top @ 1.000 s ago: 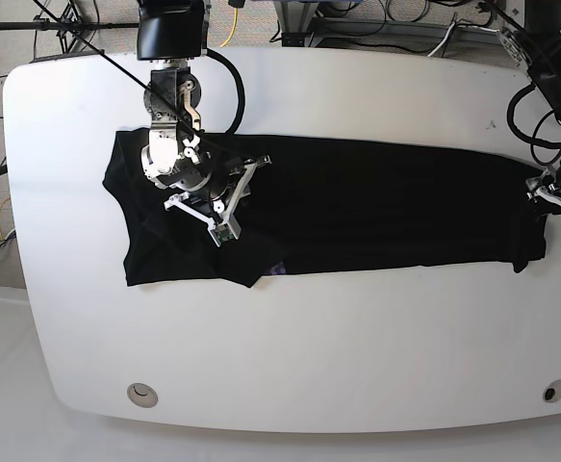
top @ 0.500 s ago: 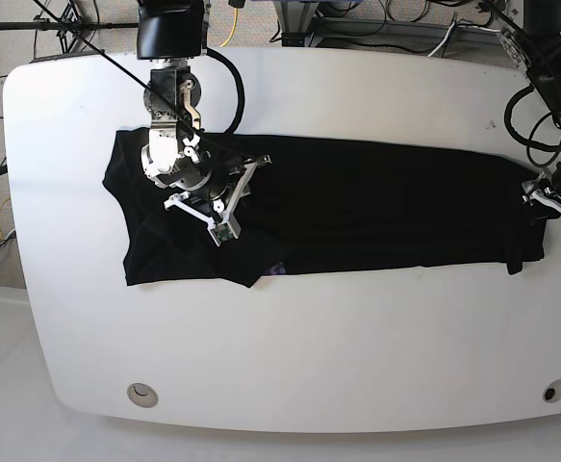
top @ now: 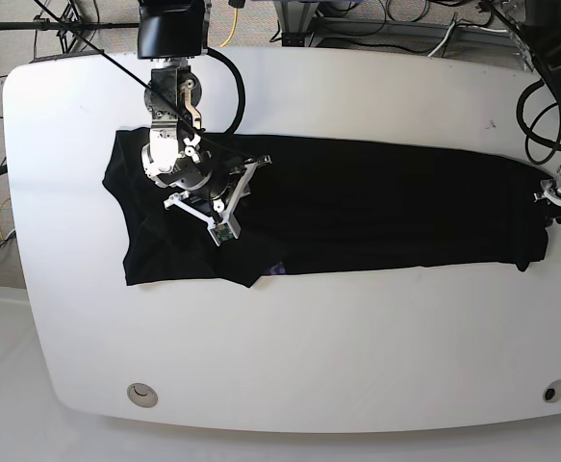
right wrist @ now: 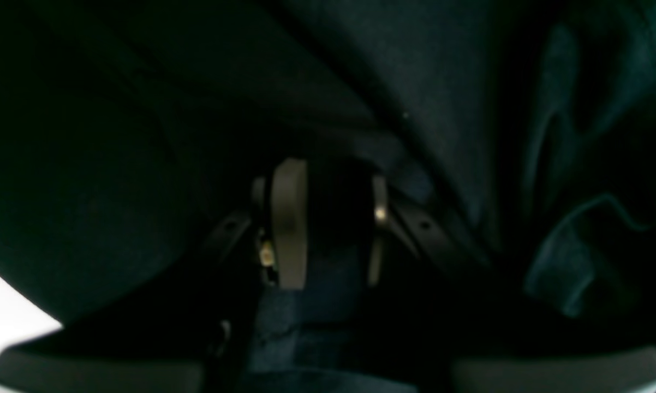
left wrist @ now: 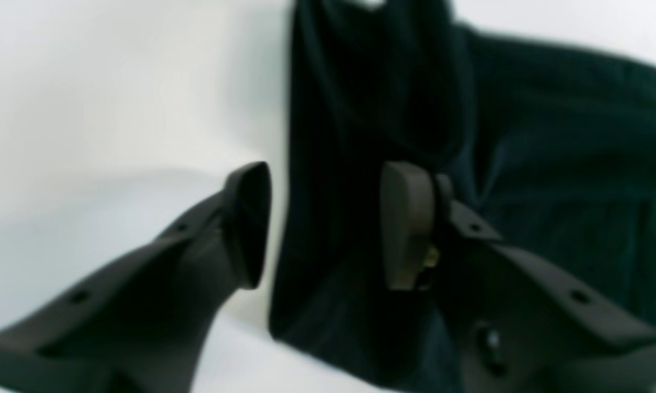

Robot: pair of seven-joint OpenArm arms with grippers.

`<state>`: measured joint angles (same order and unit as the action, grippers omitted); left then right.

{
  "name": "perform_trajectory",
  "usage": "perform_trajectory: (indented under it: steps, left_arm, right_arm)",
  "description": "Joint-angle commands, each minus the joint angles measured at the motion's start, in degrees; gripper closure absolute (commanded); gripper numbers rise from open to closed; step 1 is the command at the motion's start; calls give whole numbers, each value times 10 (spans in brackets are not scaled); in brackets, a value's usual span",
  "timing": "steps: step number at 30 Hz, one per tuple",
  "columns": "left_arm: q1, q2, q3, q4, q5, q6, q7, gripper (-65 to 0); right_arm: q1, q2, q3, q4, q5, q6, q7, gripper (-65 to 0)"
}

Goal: Fold the T-shirt properly
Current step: 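Grasp the other end of the black strip with the left gripper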

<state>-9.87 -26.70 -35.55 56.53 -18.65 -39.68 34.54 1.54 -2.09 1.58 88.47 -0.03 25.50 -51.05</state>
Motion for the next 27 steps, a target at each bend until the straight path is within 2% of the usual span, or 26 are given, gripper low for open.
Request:
perform_trajectory:
  steps: [1,5,9,19,27]
  left_arm:
    - [-11,-6,-3,15,-3,-3,-2,-220]
    - [-13,-2,-8,11,1,-3,-2,-154]
    - [-13,3,-10,9,3,-3,-1,-120]
    - [-16,21,-7,9,1,-3,10,-127]
    - [-22,21,-8,24,-3,-3,13,-81]
  right_arm:
    - [1,-1,1,-5,-12,4,-18,-155]
    - [0,0,1,-6,-12,5,-19,-156]
    - [0,-1,2,-5,-11,5,-20,-156]
    - [2,1,2,-6,-11,1,-21,-156]
    - [1,1,2,-7,-11,2,-17,-155]
